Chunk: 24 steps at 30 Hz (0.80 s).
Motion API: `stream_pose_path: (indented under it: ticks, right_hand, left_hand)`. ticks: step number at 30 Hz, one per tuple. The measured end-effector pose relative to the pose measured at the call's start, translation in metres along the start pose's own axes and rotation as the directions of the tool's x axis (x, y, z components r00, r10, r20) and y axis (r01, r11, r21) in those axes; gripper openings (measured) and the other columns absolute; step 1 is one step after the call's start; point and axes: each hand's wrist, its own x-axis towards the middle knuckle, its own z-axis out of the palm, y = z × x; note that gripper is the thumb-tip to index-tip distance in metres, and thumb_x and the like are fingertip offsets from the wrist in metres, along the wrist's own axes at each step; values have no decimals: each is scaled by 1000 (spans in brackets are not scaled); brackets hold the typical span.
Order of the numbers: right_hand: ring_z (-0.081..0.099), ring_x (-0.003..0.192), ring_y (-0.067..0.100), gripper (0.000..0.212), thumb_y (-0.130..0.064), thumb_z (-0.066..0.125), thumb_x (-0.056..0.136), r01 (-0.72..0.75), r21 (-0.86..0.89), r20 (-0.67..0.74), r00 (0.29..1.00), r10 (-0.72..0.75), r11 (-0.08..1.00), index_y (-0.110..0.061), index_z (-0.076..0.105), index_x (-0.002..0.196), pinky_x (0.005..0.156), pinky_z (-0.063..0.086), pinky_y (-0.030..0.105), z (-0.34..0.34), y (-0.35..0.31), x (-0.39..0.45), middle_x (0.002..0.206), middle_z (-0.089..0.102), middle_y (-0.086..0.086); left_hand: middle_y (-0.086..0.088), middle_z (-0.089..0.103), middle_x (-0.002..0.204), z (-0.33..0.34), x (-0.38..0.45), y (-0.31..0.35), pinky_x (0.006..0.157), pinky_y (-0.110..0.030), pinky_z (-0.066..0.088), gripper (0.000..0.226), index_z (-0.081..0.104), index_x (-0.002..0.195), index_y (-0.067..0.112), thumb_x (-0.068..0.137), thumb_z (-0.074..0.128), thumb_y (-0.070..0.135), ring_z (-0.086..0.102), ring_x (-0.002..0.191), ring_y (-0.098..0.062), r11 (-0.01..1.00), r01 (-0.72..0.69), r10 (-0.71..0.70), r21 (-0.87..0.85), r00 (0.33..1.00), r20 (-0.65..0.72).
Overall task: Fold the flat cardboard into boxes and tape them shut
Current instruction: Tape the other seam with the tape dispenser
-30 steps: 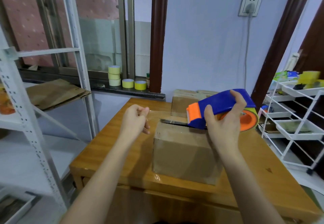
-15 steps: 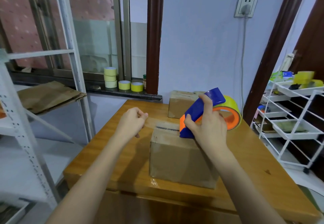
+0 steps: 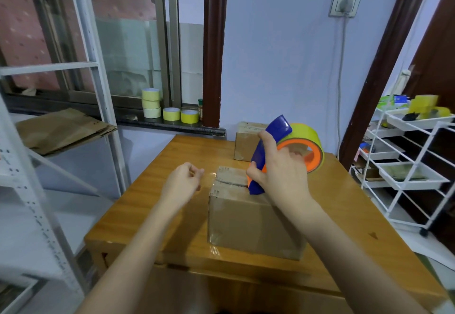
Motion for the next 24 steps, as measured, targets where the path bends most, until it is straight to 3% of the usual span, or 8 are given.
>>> stream_pose_path:
  ticks: [5, 9, 12, 15, 18, 21, 22, 24]
  right_hand:
    - [43, 59, 29, 50, -25, 62, 79, 4, -36, 25, 1000, -3, 999, -11, 49, 125, 56, 33, 32, 0, -1, 1, 67, 44, 10]
    - [45, 66, 29, 50, -27, 58, 84, 20, -28, 43, 999, -19, 999, -14, 44, 130, 60, 33, 32, -1, -2, 1, 75, 44, 9]
    - [53, 75, 28, 52, -31, 54, 87, 21, -23, 50, 999, -20, 999, -17, 38, 134, 64, 39, 32, -2, -1, 1, 84, 51, 9]
    - [56, 79, 29, 54, -32, 53, 87, 1, -3, 37, 999, -1, 1000, -17, 37, 136, 66, 42, 34, -1, 0, -1, 89, 57, 12]
    - [57, 78, 30, 54, -31, 54, 86, -22, -21, 54, 998, 23, 1000, -17, 38, 136, 66, 44, 36, -1, -2, -1, 87, 58, 12]
    - [57, 68, 34, 53, -26, 60, 81, -15, 5, 14, 1000, 15, 1000, -12, 46, 130, 59, 37, 34, 1, -2, -1, 75, 55, 13]
    - [56, 70, 33, 53, -26, 59, 82, -17, 4, 23, 1000, 17, 1000, -12, 45, 130, 60, 37, 34, 1, -2, -1, 77, 55, 13]
    - [56, 77, 31, 53, -29, 54, 86, -21, -7, 53, 998, 21, 1000, -15, 38, 135, 65, 40, 34, -1, -1, -1, 85, 56, 12]
  left_hand:
    - [-1, 57, 69, 29, -9, -4, 52, -27, 37, 22, 52, 88, 12, 99, 49, 30, 48, 55, -13, 952, 145, -147, -271, 989, 12]
    - [-8, 63, 80, 41, -11, -2, 66, -35, 45, 27, 49, 80, 15, 98, 47, 34, 55, 66, -22, 922, 200, -197, -331, 979, 41]
    - [0, 67, 90, 31, -11, 1, 74, -36, 49, 30, 52, 98, 20, 99, 38, 47, 64, 77, -22, 984, 159, -164, 82, 985, 60]
    - [2, 60, 94, 24, -12, 5, 72, -32, 45, 23, 47, 111, 16, 103, 33, 33, 58, 82, -20, 915, 117, -173, 387, 979, 111]
    - [-13, 59, 106, 34, -20, -11, 78, -31, 41, 25, 48, 111, 4, 103, 34, 23, 50, 89, -22, 960, 239, -270, 147, 929, 253]
    - [-12, 59, 124, 39, -30, -13, 91, -36, 44, 20, 53, 115, 11, 102, 39, 18, 56, 102, -26, 962, 227, -218, -148, 973, 75]
    - [-8, 56, 131, 38, -32, -6, 97, -37, 42, 28, 53, 125, 11, 102, 39, 21, 54, 113, -25, 931, 197, -201, -307, 979, 19]
    - [5, 47, 141, 32, -38, 13, 110, -35, 32, 43, 44, 141, 19, 102, 38, 36, 44, 129, -16, 794, 169, -167, -584, 984, 59]
